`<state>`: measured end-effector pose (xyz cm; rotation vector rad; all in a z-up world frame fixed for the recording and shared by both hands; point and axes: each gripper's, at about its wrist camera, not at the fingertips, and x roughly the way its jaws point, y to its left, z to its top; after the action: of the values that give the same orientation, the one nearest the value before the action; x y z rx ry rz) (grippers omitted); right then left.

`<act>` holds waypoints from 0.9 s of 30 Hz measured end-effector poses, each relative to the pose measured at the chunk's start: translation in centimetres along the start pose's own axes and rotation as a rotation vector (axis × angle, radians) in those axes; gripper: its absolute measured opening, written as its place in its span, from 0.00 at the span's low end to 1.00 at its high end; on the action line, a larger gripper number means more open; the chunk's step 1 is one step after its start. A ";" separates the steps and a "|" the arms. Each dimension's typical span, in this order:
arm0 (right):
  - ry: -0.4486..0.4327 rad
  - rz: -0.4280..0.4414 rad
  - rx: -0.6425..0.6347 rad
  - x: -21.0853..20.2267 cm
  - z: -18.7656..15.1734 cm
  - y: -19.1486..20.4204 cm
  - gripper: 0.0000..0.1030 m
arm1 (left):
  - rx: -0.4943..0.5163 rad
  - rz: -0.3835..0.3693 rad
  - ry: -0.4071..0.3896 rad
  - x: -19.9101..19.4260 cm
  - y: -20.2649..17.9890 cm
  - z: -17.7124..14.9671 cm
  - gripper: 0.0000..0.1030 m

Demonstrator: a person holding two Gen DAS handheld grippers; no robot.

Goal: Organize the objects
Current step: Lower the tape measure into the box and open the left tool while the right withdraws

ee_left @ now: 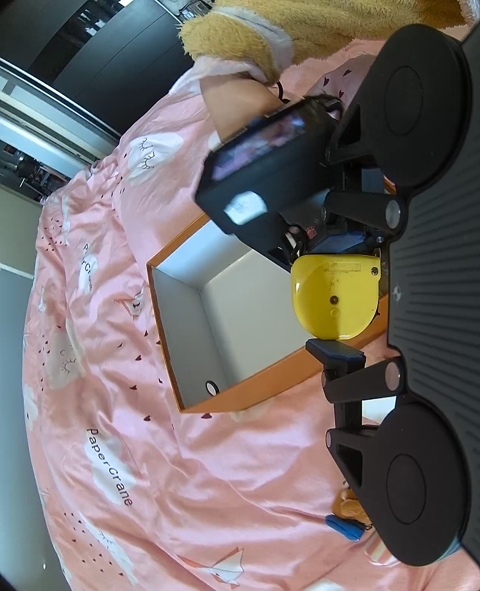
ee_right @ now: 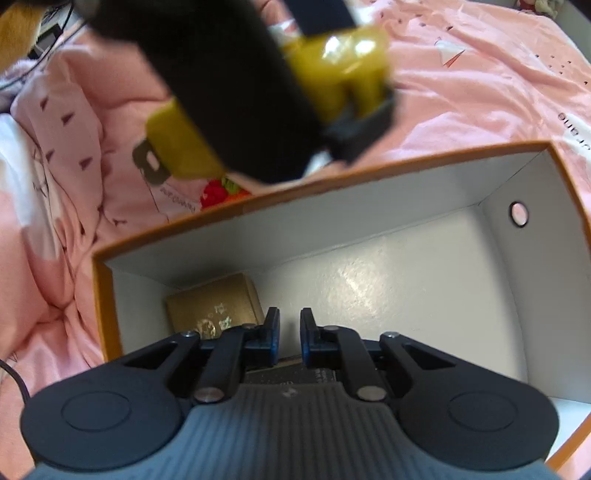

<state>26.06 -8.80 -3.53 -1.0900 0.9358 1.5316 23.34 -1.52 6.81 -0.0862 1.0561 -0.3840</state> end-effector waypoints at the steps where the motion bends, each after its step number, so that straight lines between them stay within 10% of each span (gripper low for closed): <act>1: 0.008 0.008 -0.010 0.3 -0.1 0.1 0.06 | 0.004 0.000 0.003 0.1 -0.1 0.1 0.55; 8: -0.004 0.033 -0.013 0.8 -0.7 0.3 0.00 | 0.034 0.004 0.023 1.0 -0.4 0.3 0.55; 16: -0.162 -0.157 0.142 -6.3 -3.5 -2.0 0.06 | 0.126 0.015 0.051 2.4 -2.1 1.0 0.55; 27: -0.163 -0.303 0.253 -7.0 -6.6 -1.0 0.06 | 0.530 0.190 0.313 11.3 -7.4 -0.1 0.55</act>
<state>28.99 -16.71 1.19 -0.8671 0.7872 1.1984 26.13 -12.33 -0.75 0.5588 1.2251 -0.5031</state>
